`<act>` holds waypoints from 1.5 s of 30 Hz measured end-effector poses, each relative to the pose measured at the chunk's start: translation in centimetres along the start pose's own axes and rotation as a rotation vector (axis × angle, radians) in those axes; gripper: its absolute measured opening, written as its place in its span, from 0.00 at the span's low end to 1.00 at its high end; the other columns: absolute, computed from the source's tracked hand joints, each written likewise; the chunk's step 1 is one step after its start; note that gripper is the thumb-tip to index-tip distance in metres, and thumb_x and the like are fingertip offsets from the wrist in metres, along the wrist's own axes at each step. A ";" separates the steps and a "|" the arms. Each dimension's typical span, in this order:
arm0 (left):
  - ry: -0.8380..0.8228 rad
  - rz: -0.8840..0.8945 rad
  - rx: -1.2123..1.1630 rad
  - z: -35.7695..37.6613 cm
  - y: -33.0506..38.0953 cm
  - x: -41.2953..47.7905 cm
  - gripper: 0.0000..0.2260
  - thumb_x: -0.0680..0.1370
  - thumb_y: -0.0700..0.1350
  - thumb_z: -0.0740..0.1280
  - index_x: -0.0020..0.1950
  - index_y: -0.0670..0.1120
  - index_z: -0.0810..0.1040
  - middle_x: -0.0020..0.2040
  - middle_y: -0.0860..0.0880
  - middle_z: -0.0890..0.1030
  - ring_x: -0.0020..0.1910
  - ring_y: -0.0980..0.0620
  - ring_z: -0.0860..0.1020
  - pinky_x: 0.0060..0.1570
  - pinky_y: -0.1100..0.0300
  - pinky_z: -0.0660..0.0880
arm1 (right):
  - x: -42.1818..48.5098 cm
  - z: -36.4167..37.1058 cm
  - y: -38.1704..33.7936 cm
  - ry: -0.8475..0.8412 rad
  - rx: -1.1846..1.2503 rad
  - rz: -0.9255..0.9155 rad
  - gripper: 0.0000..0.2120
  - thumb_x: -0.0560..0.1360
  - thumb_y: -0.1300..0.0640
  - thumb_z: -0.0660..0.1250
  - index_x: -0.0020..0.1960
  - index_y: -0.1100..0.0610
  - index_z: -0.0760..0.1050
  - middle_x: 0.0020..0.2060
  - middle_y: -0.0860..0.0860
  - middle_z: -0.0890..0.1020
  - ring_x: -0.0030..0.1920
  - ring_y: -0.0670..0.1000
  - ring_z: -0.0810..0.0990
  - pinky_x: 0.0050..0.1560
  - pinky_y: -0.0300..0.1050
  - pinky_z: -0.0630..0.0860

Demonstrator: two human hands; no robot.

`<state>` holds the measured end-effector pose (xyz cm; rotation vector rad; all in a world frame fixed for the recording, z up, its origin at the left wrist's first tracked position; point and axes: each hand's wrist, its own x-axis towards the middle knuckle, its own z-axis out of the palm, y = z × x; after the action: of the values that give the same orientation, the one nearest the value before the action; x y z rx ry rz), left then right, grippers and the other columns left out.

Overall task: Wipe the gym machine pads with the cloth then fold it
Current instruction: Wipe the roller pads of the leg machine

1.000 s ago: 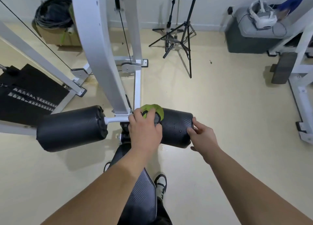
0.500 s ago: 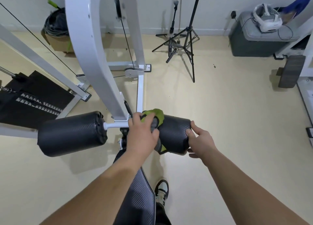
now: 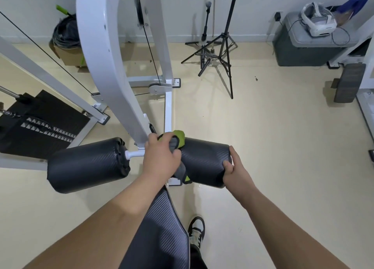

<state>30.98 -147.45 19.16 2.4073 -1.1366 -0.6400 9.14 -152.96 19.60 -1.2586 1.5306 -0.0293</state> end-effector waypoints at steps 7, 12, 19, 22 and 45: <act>-0.141 0.403 0.060 3.0 4.9 -3.0 0.23 0.72 0.47 0.68 0.67 0.54 0.78 0.60 0.45 0.71 0.59 0.42 0.69 0.44 0.50 0.79 | -3.1 1.6 3.2 0.078 0.031 -0.115 0.26 0.82 0.62 0.63 0.71 0.37 0.63 0.62 0.43 0.79 0.55 0.52 0.83 0.46 0.42 0.75; -0.198 0.491 0.149 2.8 2.0 -5.1 0.23 0.72 0.49 0.69 0.67 0.54 0.77 0.60 0.47 0.68 0.58 0.44 0.70 0.40 0.53 0.78 | -0.9 -0.4 0.3 0.127 0.182 0.010 0.18 0.81 0.50 0.67 0.69 0.42 0.69 0.59 0.41 0.74 0.59 0.52 0.78 0.51 0.48 0.79; 0.059 -0.012 -0.006 0.7 0.9 0.0 0.21 0.74 0.45 0.67 0.68 0.52 0.76 0.60 0.45 0.68 0.61 0.40 0.71 0.57 0.46 0.76 | 0.4 -0.6 -0.5 -0.012 0.191 0.054 0.28 0.85 0.50 0.60 0.81 0.35 0.55 0.65 0.45 0.75 0.51 0.53 0.78 0.57 0.61 0.83; 0.015 0.142 0.013 2.9 5.0 -2.1 0.19 0.72 0.45 0.68 0.63 0.50 0.78 0.59 0.43 0.70 0.58 0.38 0.70 0.52 0.47 0.77 | 0.6 -0.1 -0.1 0.006 0.174 0.045 0.29 0.85 0.50 0.60 0.80 0.32 0.56 0.64 0.44 0.77 0.47 0.50 0.79 0.57 0.57 0.84; -0.050 0.035 0.063 -0.5 1.0 1.8 0.23 0.76 0.44 0.66 0.71 0.52 0.75 0.62 0.42 0.69 0.63 0.38 0.70 0.62 0.46 0.75 | 0.1 -0.1 1.0 0.012 0.165 -0.039 0.28 0.84 0.46 0.60 0.80 0.29 0.53 0.71 0.42 0.73 0.61 0.53 0.75 0.68 0.56 0.77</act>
<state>31.67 -149.38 19.64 2.4305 -1.2338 -0.6657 8.41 -152.64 18.99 -1.1579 1.4818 -0.1852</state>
